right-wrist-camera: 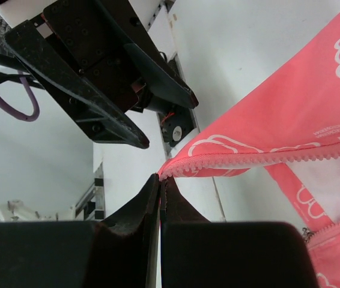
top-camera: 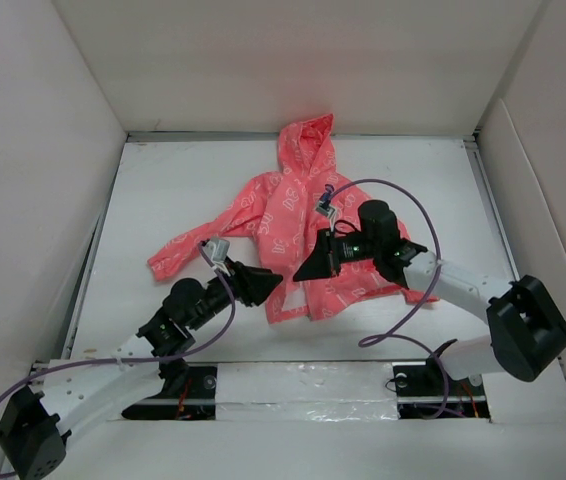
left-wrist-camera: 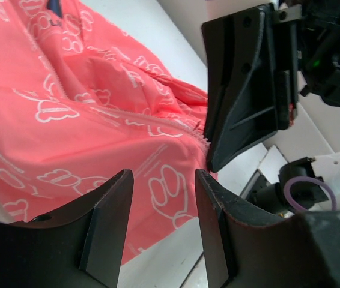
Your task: Zip up the jacket
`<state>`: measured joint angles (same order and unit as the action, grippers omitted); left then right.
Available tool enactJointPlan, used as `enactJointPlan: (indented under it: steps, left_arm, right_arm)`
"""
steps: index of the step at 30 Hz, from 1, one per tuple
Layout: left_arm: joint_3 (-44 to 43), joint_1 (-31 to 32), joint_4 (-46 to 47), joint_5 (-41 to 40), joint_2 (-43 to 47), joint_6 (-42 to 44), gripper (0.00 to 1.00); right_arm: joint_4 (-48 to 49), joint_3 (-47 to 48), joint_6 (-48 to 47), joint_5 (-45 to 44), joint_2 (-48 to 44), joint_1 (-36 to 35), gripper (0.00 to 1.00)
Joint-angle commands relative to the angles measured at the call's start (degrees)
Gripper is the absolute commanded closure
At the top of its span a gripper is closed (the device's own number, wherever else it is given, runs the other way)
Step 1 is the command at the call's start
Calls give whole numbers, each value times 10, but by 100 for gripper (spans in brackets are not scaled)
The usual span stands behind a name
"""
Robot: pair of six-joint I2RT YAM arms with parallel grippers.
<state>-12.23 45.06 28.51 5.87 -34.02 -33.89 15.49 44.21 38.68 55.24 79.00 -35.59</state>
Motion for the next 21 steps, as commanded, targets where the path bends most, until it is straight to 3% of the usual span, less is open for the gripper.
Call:
enactJointPlan:
  steps: [1, 5, 13, 21]
  left_arm:
    - [-9, 4, 71, 49, 1, 6, 58]
    - [0, 4, 97, 79, -4, -2, 58]
    - [6, 4, 107, 100, -16, -8, 59]
    - [11, 4, 144, 110, -26, -31, 59]
  right_arm:
    - [67, 24, 43, 32, -2, 6, 100]
    - [116, 16, 87, 41, 12, 6, 100]
    - [327, -46, 274, 49, 33, 23, 100]
    - [377, -58, 314, 46, 51, 23, 100]
